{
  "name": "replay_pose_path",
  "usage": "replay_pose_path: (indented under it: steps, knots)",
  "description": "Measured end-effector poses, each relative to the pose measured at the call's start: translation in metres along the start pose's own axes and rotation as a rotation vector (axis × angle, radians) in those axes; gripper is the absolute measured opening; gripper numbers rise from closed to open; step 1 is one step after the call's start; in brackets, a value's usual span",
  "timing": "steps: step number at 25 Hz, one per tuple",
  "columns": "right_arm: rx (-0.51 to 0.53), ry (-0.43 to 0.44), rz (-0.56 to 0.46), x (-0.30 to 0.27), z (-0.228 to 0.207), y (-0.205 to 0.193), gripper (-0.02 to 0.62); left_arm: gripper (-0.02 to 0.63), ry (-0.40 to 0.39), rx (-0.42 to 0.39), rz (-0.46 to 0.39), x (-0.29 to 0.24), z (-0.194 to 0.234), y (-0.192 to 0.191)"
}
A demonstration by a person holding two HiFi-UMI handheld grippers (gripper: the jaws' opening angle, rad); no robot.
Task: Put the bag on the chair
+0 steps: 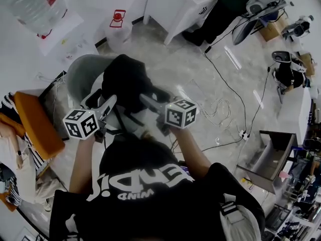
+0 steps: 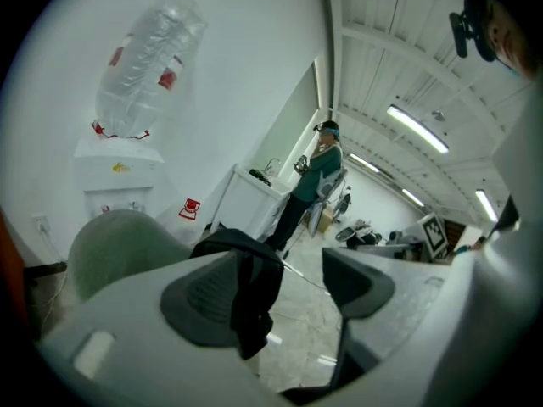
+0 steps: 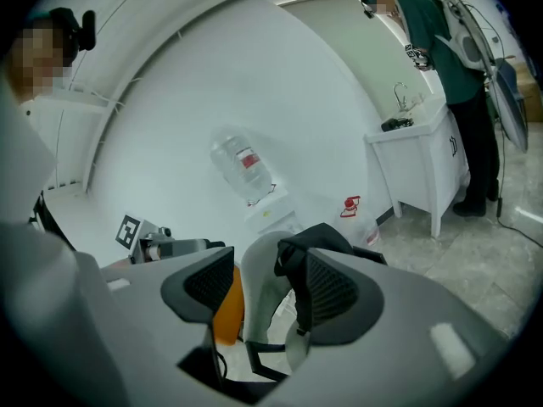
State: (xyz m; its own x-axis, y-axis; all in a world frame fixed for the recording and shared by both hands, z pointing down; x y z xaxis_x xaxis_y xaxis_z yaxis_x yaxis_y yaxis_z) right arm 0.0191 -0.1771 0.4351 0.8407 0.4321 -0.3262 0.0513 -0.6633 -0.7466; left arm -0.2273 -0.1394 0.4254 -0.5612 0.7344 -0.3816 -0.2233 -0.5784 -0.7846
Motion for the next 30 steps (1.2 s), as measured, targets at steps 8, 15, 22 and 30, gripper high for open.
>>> replay_pose_path:
  steps: [8, 15, 22, 30]
  knots:
    - [0.101, 0.009, 0.010, 0.056, 0.015, -0.022, 0.241, 0.308, -0.015, -0.065, -0.020, 0.016, -0.054, -0.026]
    - [0.150, -0.043, -0.158, 0.093, 0.023, -0.032, 0.144, 0.155, 0.047, -0.063, -0.103, 0.041, -0.075, -0.053]
    - [0.162, -0.064, -0.162, 0.108, 0.017, -0.046, 0.020, 0.006, 0.097, -0.071, -0.116, 0.043, -0.084, -0.067]
    - [0.154, -0.080, -0.124, 0.101, 0.012, -0.061, 0.000, 0.003, 0.107, -0.125, -0.125, 0.045, -0.088, -0.070]
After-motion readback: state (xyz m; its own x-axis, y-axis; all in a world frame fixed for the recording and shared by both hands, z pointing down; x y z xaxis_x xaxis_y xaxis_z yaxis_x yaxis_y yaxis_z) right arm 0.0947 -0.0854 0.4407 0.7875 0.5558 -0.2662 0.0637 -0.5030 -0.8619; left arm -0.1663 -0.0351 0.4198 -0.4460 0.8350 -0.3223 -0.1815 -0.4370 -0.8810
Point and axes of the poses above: the fingertips, and each gripper's own axes: x backward along the fingers, z to its left, y out of its top, the point moved 8 cm from there along x, backward along the fingers
